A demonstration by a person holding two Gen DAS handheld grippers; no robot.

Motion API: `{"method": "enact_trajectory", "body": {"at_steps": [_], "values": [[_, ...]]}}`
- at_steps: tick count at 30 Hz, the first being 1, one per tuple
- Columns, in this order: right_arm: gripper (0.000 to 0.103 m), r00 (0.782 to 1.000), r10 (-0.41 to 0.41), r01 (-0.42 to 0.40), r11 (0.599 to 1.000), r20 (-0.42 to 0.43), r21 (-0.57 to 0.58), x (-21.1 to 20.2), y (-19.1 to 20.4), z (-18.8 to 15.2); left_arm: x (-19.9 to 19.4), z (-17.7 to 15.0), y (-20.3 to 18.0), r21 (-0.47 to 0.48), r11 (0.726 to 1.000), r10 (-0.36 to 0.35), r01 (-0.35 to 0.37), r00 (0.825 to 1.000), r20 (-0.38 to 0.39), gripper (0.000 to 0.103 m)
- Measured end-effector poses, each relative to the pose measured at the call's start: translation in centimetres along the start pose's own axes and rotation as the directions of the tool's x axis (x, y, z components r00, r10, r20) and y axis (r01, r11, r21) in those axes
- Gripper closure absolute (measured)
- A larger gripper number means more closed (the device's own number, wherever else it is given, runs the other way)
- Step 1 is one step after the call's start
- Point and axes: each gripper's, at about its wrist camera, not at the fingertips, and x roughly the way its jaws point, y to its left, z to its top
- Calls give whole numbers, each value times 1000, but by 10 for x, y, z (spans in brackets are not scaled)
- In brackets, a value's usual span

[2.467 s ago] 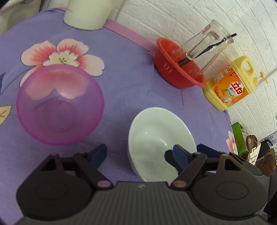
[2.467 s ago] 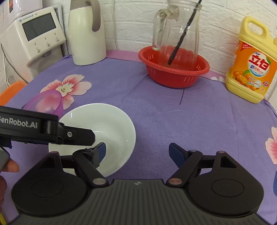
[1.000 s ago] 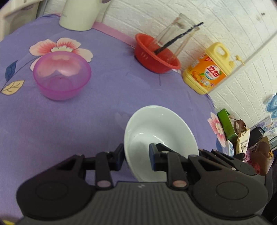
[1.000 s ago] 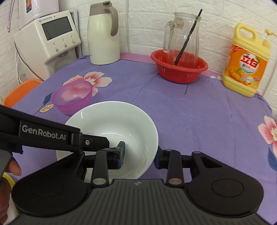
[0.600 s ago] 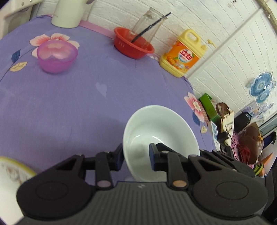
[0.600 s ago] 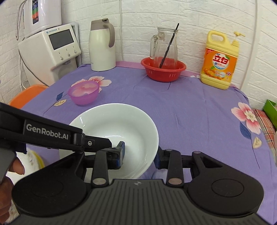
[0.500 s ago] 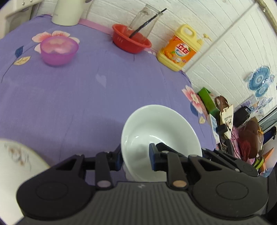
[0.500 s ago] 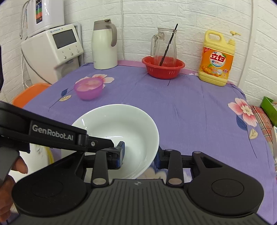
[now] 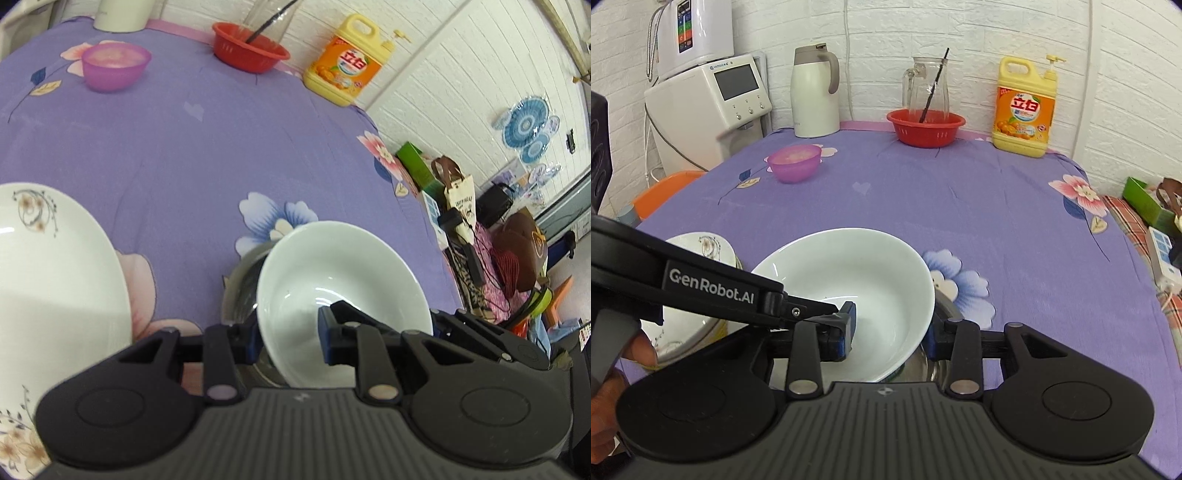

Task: Organize plates and bowls
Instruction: 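Lift the white bowl and lower it into the steel bowl, open both grippers, then move both grippers to the pink plastic bowl rim and close them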

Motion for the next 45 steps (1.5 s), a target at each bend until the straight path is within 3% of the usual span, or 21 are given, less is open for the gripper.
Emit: {"method": "enact_trajectory", "body": {"at_steps": [9, 10, 11, 13, 16, 19, 22, 25, 30, 33, 34, 36, 45], "values": [[35, 1000, 5, -4, 998, -25, 64, 6, -15, -16, 21, -1, -9, 92, 995, 37, -34, 999, -30, 78], [36, 1000, -2, 3, 997, -22, 74, 6, -17, -18, 21, -1, -9, 109, 993, 47, -44, 999, -26, 70], [38, 1000, 8, -7, 996, -14, 91, 5, -21, -20, 21, 1, -10, 123, 992, 41, -38, 999, -27, 54], [38, 1000, 27, -27, 992, 3, 121, 1, -27, -22, 16, 3, -14, 163, 986, 26, -22, 999, -19, 35], [37, 999, 33, -39, 985, 42, 169, -9, -32, -25, 7, 5, -21, 231, 972, 30, -34, 999, 19, 34], [29, 994, -5, -13, 985, 107, 172, -24, -30, -28, -6, 6, -21, 248, 969, 3, -16, 999, 53, 33], [1, 987, -28, -3, 981, 158, 191, -37, -24, -36, -20, 5, -18, 253, 967, 4, -34, 993, 119, 31], [0, 979, -45, 0, 976, 199, 220, -45, -16, -48, -33, 1, -7, 232, 970, 32, -73, 984, 175, 31], [0, 956, -84, -17, 941, 281, 338, -56, -10, -66, -70, -21, 28, 93, 984, 112, -149, 939, 327, 22], [0, 964, -78, -9, 946, 256, 323, -49, -10, -58, -83, -18, 37, 91, 972, 164, -215, 907, 388, 16], [0, 963, -92, 5, 946, 255, 325, -48, -10, -56, -86, -15, 40, 76, 970, 182, -232, 895, 407, 8], [0, 962, -85, -6, 942, 258, 335, -47, -10, -55, -92, -12, 45, 60, 966, 202, -253, 877, 435, 6], [0, 971, -52, -39, 928, 232, 371, -33, -6, -48, -95, 0, 66, 48, 957, 235, -285, 862, 448, 3]]}}
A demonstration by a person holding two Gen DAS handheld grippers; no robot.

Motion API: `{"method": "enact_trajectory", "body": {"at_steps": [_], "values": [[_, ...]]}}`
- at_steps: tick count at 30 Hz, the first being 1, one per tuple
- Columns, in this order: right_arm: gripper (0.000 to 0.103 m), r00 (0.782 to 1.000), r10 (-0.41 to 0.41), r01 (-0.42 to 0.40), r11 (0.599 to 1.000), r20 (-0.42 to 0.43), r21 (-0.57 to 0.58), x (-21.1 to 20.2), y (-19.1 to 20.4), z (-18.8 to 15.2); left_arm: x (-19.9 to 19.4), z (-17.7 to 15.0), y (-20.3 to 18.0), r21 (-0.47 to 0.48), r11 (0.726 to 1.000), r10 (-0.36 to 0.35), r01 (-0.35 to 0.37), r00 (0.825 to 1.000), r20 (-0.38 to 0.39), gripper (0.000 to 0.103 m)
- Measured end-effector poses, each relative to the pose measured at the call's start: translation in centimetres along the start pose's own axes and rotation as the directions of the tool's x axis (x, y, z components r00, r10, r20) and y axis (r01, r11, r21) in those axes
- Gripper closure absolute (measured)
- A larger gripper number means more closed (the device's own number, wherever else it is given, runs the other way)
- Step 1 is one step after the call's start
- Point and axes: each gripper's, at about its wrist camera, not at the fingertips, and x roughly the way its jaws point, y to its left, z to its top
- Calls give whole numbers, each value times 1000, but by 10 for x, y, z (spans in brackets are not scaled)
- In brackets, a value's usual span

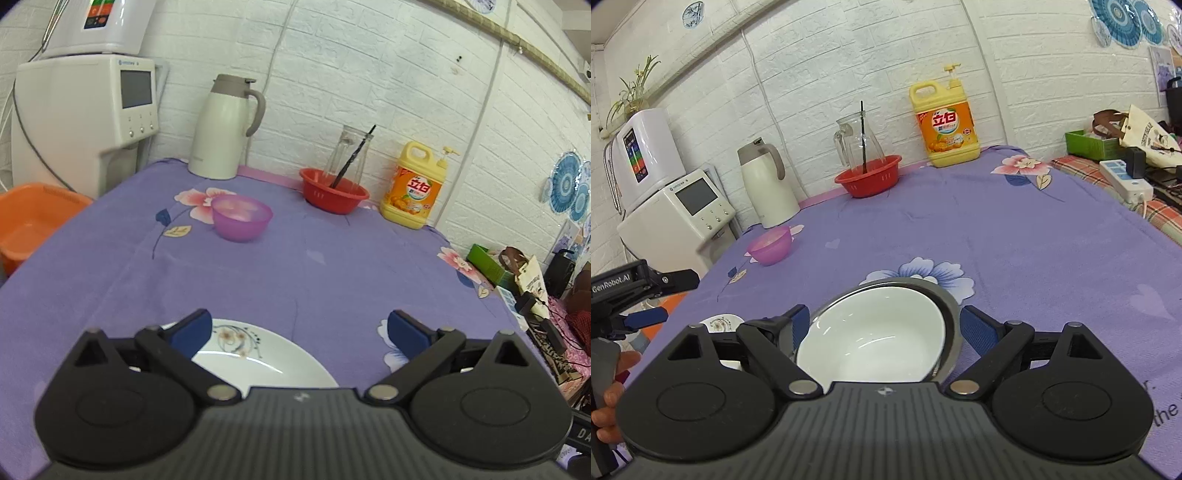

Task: Organize plates and bowls
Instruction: 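Move both grippers to the pink plastic bowl rim and close them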

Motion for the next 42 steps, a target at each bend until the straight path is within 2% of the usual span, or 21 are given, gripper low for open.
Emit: {"method": "enact_trajectory", "body": {"at_steps": [8, 12, 15, 19, 23, 27, 33, 42], "values": [[0, 999, 37, -38, 999, -35, -7, 14, 14, 0, 5, 7, 27, -47, 997, 55, -54, 998, 5, 3], [0, 996, 67, -68, 998, -56, -12, 24, 21, 4, 13, 14, 36, -68, 996, 54, -55, 998, -13, 3], [0, 988, 130, -135, 990, -88, -49, 35, 30, 15, 19, 28, 39, -27, 998, 61, -61, 998, -11, 3], [0, 980, 162, -175, 977, -111, -119, 54, 44, 37, 33, 52, 45, 27, 997, 78, -78, 997, -6, 3], [0, 971, 195, -217, 963, -142, -159, 82, 57, 64, 56, 73, 58, 60, 993, 105, -104, 994, -18, 3], [0, 969, 177, -214, 952, -175, -219, 116, 74, 87, 86, 94, 73, 110, 981, 166, -163, 986, -22, 3], [0, 954, 171, -233, 940, -248, -248, 181, 102, 112, 133, 116, 87, 149, 962, 234, -227, 972, -26, 3], [0, 943, 145, -226, 939, -299, -258, 258, 126, 129, 187, 127, 101, 110, 971, 222, -213, 972, -77, 3]]}}
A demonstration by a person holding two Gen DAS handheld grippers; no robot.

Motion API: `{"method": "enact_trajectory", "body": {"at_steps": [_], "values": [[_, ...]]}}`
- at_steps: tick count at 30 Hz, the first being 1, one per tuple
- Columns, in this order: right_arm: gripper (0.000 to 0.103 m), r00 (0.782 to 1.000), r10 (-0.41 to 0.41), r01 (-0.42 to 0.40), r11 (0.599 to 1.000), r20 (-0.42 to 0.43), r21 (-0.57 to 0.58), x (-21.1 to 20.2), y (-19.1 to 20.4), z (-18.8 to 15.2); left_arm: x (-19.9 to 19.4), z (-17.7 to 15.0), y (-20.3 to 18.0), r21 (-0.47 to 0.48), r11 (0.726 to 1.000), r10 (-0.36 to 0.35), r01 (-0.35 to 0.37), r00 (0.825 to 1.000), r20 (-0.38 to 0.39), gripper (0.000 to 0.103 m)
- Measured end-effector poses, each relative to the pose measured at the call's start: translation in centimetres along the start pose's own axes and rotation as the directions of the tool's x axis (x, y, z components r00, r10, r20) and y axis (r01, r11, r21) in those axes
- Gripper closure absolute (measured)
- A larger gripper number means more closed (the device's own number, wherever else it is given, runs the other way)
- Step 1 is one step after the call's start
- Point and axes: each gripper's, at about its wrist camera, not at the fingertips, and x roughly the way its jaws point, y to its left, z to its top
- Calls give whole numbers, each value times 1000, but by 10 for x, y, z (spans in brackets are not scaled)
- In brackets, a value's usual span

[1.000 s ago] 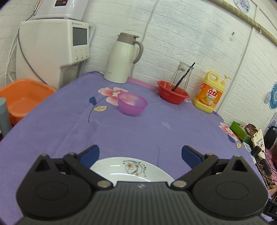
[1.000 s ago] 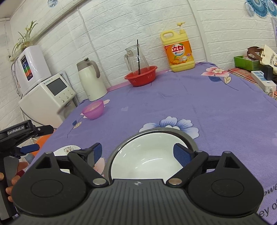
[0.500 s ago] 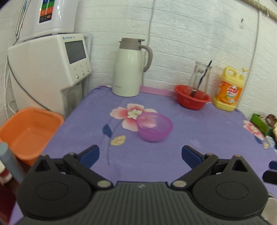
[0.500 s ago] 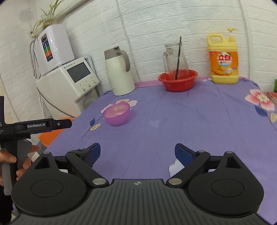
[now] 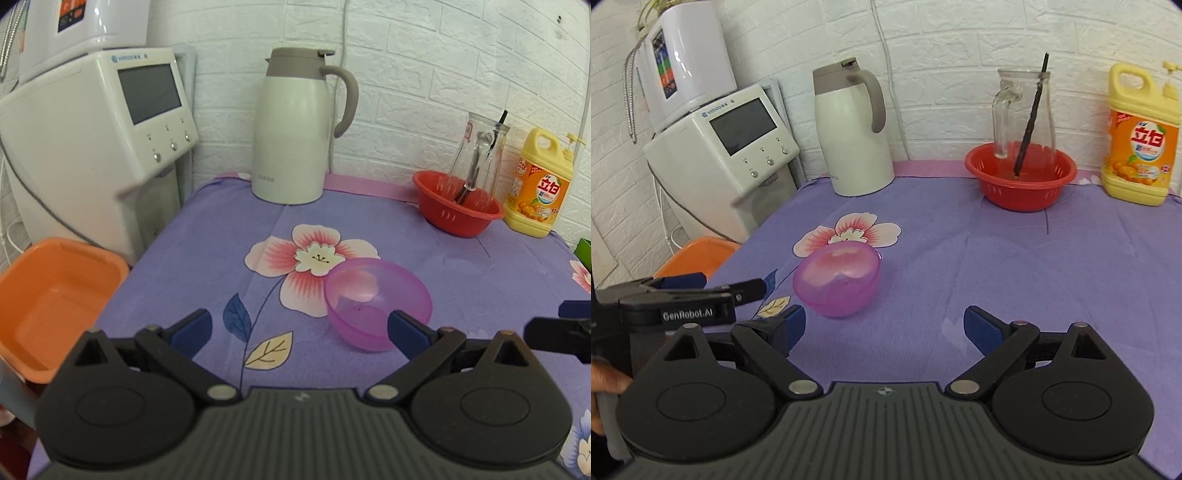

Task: Organize plates and bowls
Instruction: 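Move both grippers to the pink plastic bowl rim and close them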

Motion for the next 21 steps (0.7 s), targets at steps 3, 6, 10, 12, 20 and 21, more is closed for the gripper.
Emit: {"method": "enact_trajectory", "body": {"at_steps": [3, 6, 10, 12, 20, 21], "values": [[0, 1000, -15, 15, 1000, -19, 8, 20, -3, 9, 13, 5, 1, -18, 1000, -4, 4, 1000, -4, 3], [0, 999, -28, 29, 1000, -46, 11, 38, -6, 15, 26, 14, 2, -47, 999, -19, 19, 1000, -3, 3], [0, 995, -41, 40, 999, -87, -12, 60, -4, 19, 45, 33, 8, -114, 989, -95, 93, 995, -6, 3], [0, 995, -33, 33, 999, -97, -3, 67, -4, 20, 56, 39, 11, -145, 983, -119, 116, 993, -15, 3], [0, 995, -17, 15, 1000, -94, -23, 100, 7, 31, 81, 35, 31, -168, 979, -131, 116, 988, -81, 3], [0, 995, -23, 20, 999, -100, -34, 105, 9, 30, 84, 34, 31, -171, 977, -140, 124, 987, -84, 3]]}}
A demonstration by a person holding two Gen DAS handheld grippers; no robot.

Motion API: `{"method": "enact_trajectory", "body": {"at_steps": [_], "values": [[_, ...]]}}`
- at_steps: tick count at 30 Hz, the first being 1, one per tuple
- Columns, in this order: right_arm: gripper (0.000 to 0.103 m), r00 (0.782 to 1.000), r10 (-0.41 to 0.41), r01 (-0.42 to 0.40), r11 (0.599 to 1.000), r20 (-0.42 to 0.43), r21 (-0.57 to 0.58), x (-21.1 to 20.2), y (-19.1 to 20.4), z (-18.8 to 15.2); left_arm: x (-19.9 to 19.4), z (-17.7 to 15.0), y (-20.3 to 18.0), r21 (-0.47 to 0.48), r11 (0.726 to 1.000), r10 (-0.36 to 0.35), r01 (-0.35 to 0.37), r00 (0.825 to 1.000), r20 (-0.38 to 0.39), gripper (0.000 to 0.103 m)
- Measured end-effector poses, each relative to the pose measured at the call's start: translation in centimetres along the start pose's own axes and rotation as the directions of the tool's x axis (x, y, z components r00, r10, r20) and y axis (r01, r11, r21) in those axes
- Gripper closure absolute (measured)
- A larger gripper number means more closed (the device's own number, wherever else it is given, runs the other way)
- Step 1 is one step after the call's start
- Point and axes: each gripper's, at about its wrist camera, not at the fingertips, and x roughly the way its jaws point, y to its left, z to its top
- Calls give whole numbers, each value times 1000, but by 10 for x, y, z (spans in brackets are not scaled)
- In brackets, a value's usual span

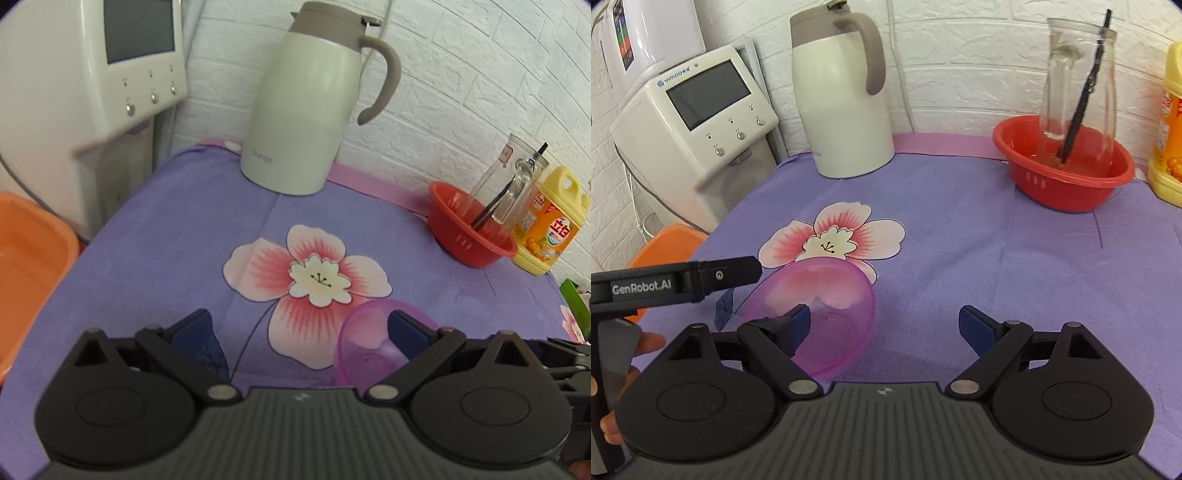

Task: Organize plates and bowls
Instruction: 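Move both grippers to the pink plastic bowl rim and close them, then lift the pink bowl and lower it into the white bowl, open both grippers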

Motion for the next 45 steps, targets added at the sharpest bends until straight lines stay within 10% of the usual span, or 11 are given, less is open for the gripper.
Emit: {"method": "enact_trajectory", "body": {"at_steps": [9, 17, 21, 24, 45], "values": [[0, 1000, -2, 1, 1000, -22, -14, 20, 8, -3, 17, -10, -4, -1, 1000, -25, 25, 999, -36, 15], [0, 999, -6, 5, 999, -46, -40, 32, 19, -8, 29, -16, -1, -29, 998, -57, 55, 996, -64, 52], [40, 999, -5, 4, 999, -36, -33, 31, 18, -9, 30, -19, -6, -16, 998, -65, 64, 996, -62, 67], [46, 999, -4, 1, 997, -36, -77, 33, 28, -11, 31, -23, -12, -7, 997, -84, 83, 994, -74, 93], [44, 1000, -10, 10, 1000, -15, -3, -81, 20, -49, -65, -54, -74, 73, 976, -197, 203, 977, -83, 92]]}}
